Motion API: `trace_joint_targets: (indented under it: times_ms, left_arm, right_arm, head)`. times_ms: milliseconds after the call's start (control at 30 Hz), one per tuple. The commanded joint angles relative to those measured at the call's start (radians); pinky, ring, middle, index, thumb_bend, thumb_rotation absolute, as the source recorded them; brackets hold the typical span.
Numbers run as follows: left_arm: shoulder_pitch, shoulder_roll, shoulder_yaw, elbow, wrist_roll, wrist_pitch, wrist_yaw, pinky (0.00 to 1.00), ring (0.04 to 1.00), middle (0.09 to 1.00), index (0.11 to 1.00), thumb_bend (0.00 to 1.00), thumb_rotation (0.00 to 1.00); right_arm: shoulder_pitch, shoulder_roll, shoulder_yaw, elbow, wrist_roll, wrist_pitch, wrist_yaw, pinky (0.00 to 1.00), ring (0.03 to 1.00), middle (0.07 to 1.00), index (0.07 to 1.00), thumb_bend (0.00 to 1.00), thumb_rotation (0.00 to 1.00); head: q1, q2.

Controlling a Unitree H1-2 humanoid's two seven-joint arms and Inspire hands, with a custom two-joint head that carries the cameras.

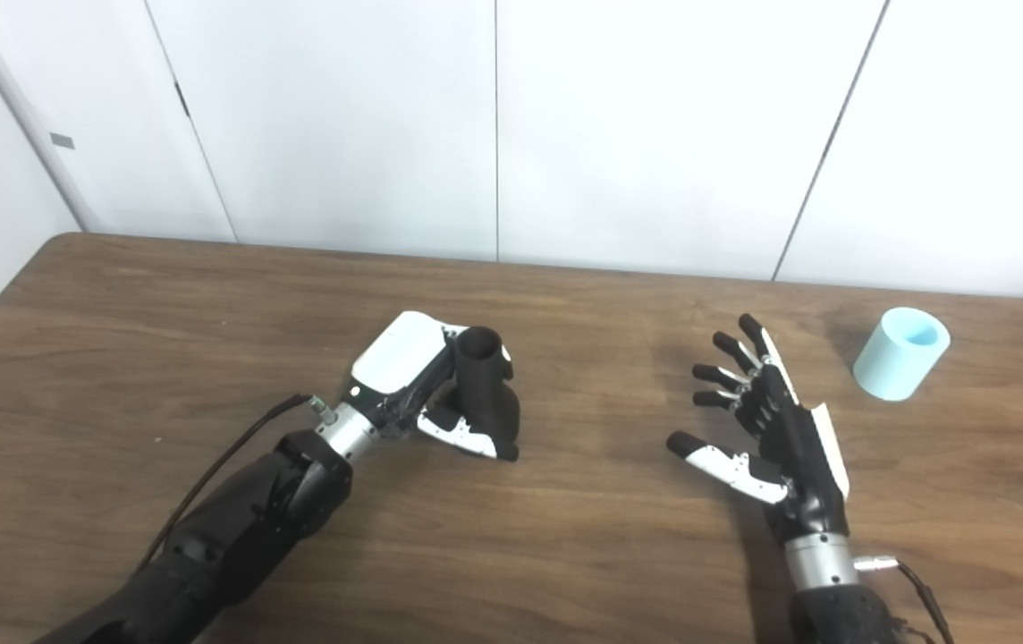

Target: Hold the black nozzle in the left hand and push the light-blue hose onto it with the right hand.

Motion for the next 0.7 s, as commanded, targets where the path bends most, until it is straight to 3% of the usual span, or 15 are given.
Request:
trace_joint_targets:
  times_ms: [0,367,667]
  left_arm:
    - [0.134,-0.057,-0.071,0.143,0.034,-0.003,-0.011,0.26,0.326,0.413,0.520,0.52,0.00]
    - [0.158,-0.079,-0.016,0.192,-0.098,0.025,-0.103,0.32,0.387,0.448,0.520,0.52,0.00]
    - [0.171,-0.076,0.005,0.189,-0.134,0.039,-0.149,0.32,0.382,0.443,0.529,0.52,0.00]
  right_arm:
    - [-0.028,0.001,-0.002,-0.001,0.008,-0.046,-0.009,0.66,0.760,0.894,0.954,0.88,0.30]
    - [-0.043,0.004,-0.007,-0.052,0.003,-0.067,-0.020,0.64,0.741,0.873,0.934,0.91,0.36]
    - [-0.062,-0.024,-0.015,-0.123,-0.003,-0.056,-0.012,0.64,0.741,0.869,0.932,0.88,0.32]
  head:
    - [-0.005,0.002]
    - [-0.084,0.008]
    - [-0.156,0.006]
